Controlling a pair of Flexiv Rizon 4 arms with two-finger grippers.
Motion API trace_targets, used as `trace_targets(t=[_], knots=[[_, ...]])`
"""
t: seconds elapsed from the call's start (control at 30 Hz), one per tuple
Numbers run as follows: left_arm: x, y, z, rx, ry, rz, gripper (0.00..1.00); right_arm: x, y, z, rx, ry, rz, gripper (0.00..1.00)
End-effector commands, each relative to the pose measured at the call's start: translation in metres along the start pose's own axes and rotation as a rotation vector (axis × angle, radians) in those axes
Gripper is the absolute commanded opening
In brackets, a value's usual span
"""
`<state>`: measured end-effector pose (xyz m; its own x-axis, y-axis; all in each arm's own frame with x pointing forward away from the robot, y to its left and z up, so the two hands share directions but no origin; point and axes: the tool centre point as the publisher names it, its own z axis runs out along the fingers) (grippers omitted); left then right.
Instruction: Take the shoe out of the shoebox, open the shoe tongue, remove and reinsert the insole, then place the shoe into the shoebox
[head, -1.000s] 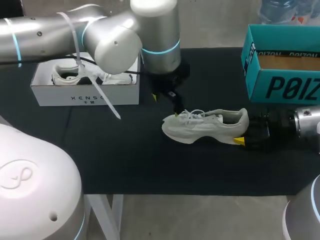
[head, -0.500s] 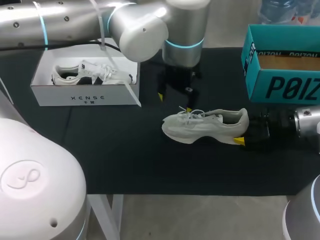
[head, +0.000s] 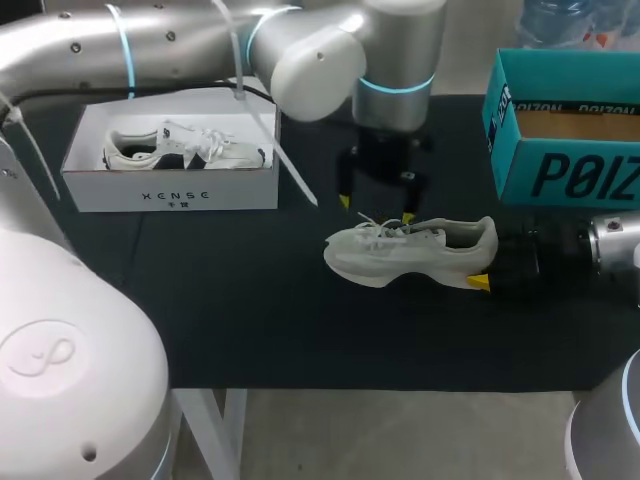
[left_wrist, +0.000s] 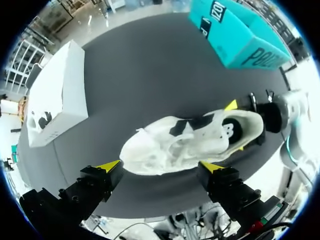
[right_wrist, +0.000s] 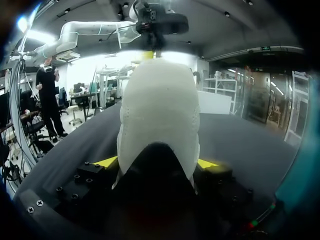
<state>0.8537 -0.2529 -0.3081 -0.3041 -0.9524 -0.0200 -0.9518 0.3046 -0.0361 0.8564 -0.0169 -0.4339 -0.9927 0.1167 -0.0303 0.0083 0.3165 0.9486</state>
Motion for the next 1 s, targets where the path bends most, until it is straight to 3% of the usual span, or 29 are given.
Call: trace_targets(t=[0.03, 0.53, 0.93, 0.97, 1.0], knots=[[0.026, -0.02, 0.012, -0.066, 0.0, -0.046, 1.0, -0.001, -0.003, 0.002, 0.002, -0.001, 0.0, 0.0], [0.073, -0.019, 0.042, -0.056, -0.03, -0.124, 1.0, -0.001, -0.003, 0.002, 0.002, -0.001, 0.0, 0.0], [0.084, -0.014, 0.056, -0.045, -0.071, -0.157, 1.0, -0.001, -0.003, 0.002, 0.002, -0.001, 0.0, 0.0], [0.084, -0.013, 0.056, -0.051, -0.074, -0.157, 0.91, -0.001, -0.003, 0.002, 0.002, -0.001, 0.0, 0.0], [0.084, -0.013, 0.057, -0.053, -0.082, -0.165, 0.32, -0.001, -0.003, 0.002, 0.002, -0.001, 0.0, 0.0]])
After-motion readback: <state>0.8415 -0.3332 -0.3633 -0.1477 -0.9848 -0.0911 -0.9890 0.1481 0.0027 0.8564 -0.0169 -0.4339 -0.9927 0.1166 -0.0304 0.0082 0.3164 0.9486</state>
